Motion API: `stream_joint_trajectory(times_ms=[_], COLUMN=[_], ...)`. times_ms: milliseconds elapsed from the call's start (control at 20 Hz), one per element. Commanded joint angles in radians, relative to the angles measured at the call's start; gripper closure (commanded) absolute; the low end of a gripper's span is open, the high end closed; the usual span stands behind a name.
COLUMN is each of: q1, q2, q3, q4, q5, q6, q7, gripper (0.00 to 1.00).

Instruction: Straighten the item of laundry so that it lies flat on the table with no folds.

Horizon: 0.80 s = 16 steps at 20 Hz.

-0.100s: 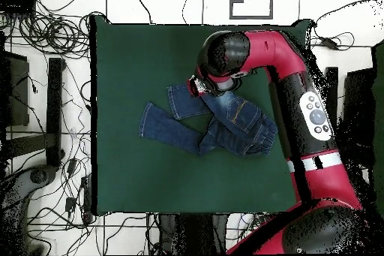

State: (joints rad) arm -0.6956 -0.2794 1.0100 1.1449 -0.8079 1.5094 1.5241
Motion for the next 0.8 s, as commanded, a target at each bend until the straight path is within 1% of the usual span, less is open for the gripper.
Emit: stream_joint_trajectory(times_ms=[50,450,800], q1=[0.077,0.103,0.139], q2=[0.001,-0.026,-0.048], q3=[-0.146,-0.208,-0.262], q4=[0.103,0.162,0.18], q5=[0.03,0.076,0.126], q6=[-0.123,-0.227,-0.274], q7=[0.21,0.276,0.297], gripper=[0.0,0.0,0.0])
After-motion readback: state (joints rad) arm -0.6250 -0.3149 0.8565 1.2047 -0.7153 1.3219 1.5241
